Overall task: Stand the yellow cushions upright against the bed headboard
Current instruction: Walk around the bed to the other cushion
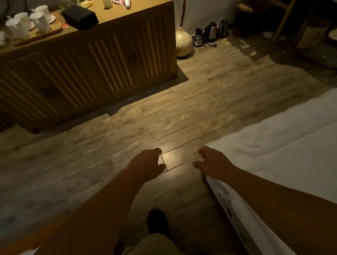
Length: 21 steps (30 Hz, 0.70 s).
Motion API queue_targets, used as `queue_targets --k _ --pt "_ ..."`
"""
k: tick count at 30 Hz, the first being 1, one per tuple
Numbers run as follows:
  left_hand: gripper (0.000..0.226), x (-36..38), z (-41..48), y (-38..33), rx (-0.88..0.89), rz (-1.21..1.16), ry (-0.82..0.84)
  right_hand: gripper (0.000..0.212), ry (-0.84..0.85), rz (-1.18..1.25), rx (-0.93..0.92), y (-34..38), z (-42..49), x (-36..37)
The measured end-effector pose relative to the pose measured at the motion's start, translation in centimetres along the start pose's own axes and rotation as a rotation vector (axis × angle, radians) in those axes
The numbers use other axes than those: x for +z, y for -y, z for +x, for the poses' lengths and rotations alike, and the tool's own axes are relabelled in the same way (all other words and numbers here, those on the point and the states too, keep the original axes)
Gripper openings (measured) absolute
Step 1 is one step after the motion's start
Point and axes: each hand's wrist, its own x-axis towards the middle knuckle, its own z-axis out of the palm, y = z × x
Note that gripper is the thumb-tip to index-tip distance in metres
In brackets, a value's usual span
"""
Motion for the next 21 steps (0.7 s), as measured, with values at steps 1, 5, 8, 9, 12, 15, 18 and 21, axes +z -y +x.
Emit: queue_targets --k 1,5,8,9,12,15,18,21 --pt "0.065 -0.9 2.0 0.4 0.024 0.007 0.008 0.056 0.006 0.014 0.011 0.5 1.8 -0.4" --pt "0.068 -4.7 11.4 2.0 0.114 0.087 0.055 0.058 -0.066 0.041 0.099 2.3 9.4 -2.4" --pt "0.065 -8.2 18.1 2.7 0.204 0.181 0.096 0.061 -0.146 0.068 0.191 4.0 14.1 -4.4" --pt "0.065 -9.5 20.0 2.7 0.234 0.221 0.104 0.062 -0.17 0.072 0.226 4.6 15.4 -5.2" --pt "0.061 -13.2 25.5 1.8 0.326 0.31 0.131 0.061 -0.238 0.11 0.29 5.9 18.9 -7.9" --pt "0.057 -16.6 30.6 -0.4 0.416 0.351 0.12 0.06 -0.302 0.174 0.326 6.3 21.9 -11.1" --pt "0.058 -18.8 35.6 -3.8 0.499 0.378 0.131 0.062 -0.337 0.229 0.387 5.3 24.5 -14.1" --pt "0.057 -20.2 40.5 -7.6 0.567 0.391 0.151 0.061 -0.365 0.29 0.452 2.9 26.9 -17.0"
